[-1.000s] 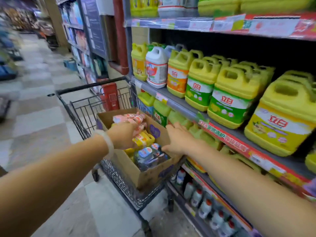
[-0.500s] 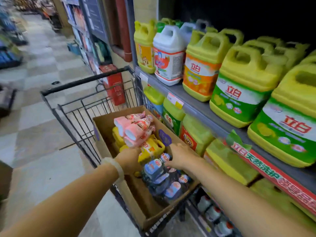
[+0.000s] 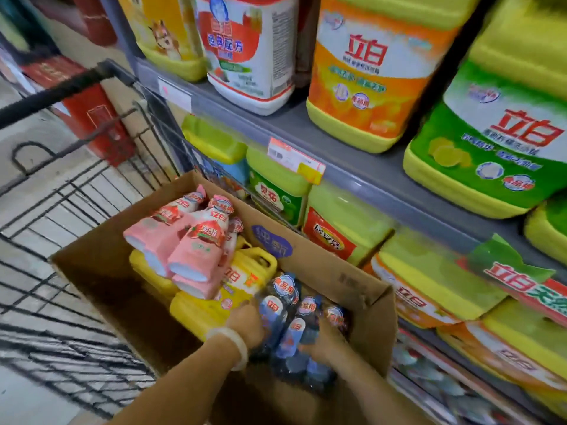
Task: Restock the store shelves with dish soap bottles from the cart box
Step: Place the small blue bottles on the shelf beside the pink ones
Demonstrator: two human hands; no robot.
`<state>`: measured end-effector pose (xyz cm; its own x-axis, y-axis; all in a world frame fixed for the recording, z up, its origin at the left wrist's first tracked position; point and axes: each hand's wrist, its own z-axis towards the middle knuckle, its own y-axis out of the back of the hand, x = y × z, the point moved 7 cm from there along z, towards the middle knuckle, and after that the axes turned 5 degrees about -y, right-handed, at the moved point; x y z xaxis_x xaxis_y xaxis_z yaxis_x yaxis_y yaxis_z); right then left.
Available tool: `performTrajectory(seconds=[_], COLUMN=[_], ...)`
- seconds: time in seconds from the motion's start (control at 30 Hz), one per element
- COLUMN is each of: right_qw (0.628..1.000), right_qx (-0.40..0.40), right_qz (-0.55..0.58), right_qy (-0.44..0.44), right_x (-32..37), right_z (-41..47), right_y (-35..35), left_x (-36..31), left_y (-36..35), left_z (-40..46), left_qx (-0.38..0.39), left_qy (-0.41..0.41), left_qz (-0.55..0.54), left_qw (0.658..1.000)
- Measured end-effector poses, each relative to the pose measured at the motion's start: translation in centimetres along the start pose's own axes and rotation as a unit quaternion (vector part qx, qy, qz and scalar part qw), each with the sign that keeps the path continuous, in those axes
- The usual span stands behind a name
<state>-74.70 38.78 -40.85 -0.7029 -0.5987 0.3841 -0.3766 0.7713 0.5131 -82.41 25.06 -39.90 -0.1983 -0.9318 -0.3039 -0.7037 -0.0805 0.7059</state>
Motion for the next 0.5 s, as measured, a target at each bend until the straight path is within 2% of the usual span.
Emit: performTrajectory(seconds=[0.13, 0.23, 0.37, 0.43, 0.5], right_qw=[0.993, 0.979, 0.962, 0.946, 0.947], right_qx=[-0.011, -0.027, -0.072, -0.072, -0.06], right_qz=[0.082, 0.138, 0.184, 0.21, 0.186], right_qy=[-0.087, -0.148, -0.19, -0.234, -0.255], right_x=[-2.2, -2.9, -3.0, -3.5, -3.6], right_z=[2.5, 3.0, 4.5, 5.1, 5.4], right_y=[-2.6, -4.1, -5.2, -5.9, -6.1], left_x=[0.2, 0.7, 0.9, 0.6, 0.3], left_y=[-2.8, -4.4, -5.4, -5.7, -5.8], left_z=[3.3, 4.4, 5.1, 5.4, 5.8], left_qx=[0.032, 0.012, -0.003, 0.007, 0.008], left_qy=[-0.031, -0.011, 0.067, 0.109, 0.126], left_qz=[0.067, 0.102, 0.047, 0.013, 0.007], left_qw=[0.997, 0.995, 0.997, 0.994, 0.992])
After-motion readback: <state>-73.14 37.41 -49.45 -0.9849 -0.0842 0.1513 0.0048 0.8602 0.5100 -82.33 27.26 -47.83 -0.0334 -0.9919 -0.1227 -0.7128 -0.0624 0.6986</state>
